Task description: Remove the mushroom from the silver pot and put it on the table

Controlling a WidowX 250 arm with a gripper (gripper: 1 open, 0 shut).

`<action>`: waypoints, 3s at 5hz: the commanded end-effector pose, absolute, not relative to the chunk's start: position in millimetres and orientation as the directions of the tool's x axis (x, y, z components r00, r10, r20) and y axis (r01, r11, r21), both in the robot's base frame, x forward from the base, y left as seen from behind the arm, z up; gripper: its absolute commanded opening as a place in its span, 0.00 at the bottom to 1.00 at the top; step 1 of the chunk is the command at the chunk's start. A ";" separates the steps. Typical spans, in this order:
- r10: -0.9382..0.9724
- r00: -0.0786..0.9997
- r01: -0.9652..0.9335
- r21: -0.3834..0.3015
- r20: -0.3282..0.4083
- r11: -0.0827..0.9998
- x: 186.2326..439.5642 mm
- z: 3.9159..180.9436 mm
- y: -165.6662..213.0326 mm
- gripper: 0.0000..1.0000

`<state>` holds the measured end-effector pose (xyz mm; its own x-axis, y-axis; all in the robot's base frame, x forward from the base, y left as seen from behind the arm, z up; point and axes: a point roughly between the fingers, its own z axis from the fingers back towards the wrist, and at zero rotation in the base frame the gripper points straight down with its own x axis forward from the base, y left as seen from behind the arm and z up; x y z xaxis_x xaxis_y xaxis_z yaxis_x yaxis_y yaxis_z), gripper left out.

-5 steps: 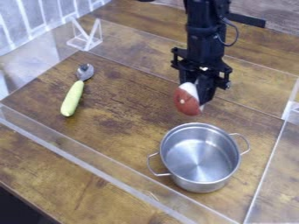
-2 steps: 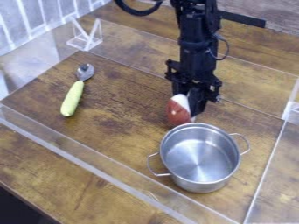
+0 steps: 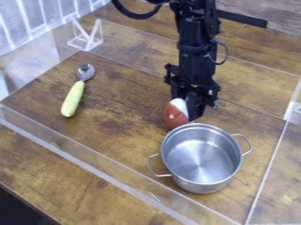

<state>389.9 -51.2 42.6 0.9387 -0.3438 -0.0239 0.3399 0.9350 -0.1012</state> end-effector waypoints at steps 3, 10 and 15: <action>-0.375 0.922 0.383 -0.075 0.099 0.921 387.3 94.2 -62.5 0.00; -0.351 0.935 0.355 -0.097 0.056 0.930 338.8 71.7 58.2 0.00; -0.461 0.886 0.462 -0.144 0.047 0.875 341.7 97.2 45.1 0.00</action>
